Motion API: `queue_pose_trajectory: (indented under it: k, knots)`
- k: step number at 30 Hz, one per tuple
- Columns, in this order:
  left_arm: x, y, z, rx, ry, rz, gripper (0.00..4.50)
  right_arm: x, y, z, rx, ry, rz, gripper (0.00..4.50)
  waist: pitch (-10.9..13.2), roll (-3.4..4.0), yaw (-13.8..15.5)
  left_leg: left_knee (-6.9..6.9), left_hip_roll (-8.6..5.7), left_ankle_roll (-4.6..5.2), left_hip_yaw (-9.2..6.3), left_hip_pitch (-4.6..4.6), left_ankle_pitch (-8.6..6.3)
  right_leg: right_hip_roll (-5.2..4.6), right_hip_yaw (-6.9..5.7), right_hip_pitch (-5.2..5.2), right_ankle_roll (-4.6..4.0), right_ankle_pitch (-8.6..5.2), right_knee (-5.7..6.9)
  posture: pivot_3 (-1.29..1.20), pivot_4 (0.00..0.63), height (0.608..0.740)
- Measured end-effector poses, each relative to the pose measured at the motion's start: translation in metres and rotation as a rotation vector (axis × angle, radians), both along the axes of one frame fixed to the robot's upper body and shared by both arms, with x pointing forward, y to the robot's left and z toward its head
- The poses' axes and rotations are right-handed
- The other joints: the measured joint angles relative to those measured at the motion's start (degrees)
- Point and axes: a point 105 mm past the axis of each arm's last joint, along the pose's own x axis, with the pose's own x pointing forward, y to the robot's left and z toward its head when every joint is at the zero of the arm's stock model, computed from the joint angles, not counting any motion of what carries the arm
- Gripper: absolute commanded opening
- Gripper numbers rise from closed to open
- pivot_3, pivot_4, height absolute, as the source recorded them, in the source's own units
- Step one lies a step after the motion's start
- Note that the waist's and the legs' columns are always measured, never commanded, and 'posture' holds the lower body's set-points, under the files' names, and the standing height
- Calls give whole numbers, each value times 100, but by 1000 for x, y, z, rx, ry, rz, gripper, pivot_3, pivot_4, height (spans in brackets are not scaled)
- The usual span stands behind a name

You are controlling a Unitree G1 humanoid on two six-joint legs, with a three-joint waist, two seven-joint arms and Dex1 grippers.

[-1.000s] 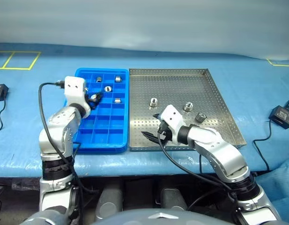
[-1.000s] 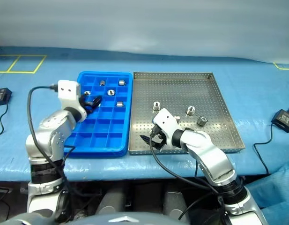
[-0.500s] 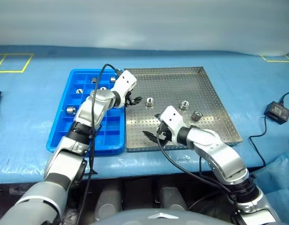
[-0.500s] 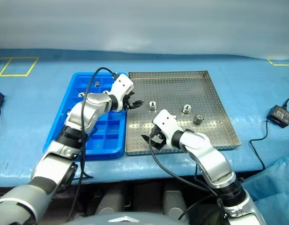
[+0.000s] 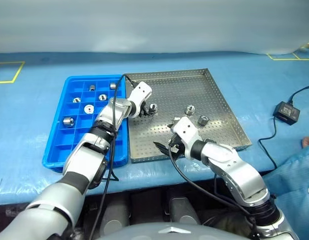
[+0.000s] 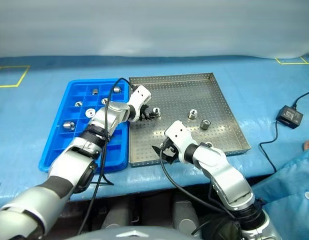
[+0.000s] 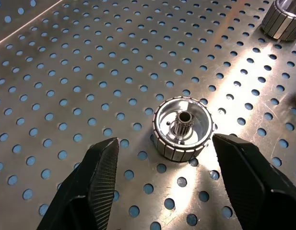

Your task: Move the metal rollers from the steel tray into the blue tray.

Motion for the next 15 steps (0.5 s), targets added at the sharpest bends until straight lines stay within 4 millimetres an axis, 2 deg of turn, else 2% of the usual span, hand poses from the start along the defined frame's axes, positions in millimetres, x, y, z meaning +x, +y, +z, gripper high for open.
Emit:
queue_pose_trajectory:
  k: [5, 14, 15]
  knots:
    - [0, -2, -8, 25, 7, 4, 3371, -1, 0, 0, 0, 0, -1, 4500, 0, 0, -32, 1, 1, 0, 3, 2, 0, 0, 2, 0, 2, 1, 0, -188, 150, 740]
    - [3, -3, -10, 10, -9, 20, 3371, -1, 0, 0, 0, -1, -12, 4500, 0, 0, -53, 2, 5, 1, 5, 3, 0, -4, 5, 1, 6, 4, 1, -195, 150, 740]
    - [3, -3, -10, 7, -9, 23, 3201, -1, -1, -1, 0, 1, -13, 4500, 0, 0, -55, 2, 6, 1, 5, 3, 0, -4, 5, 1, 6, 4, 1, -195, 150, 740]
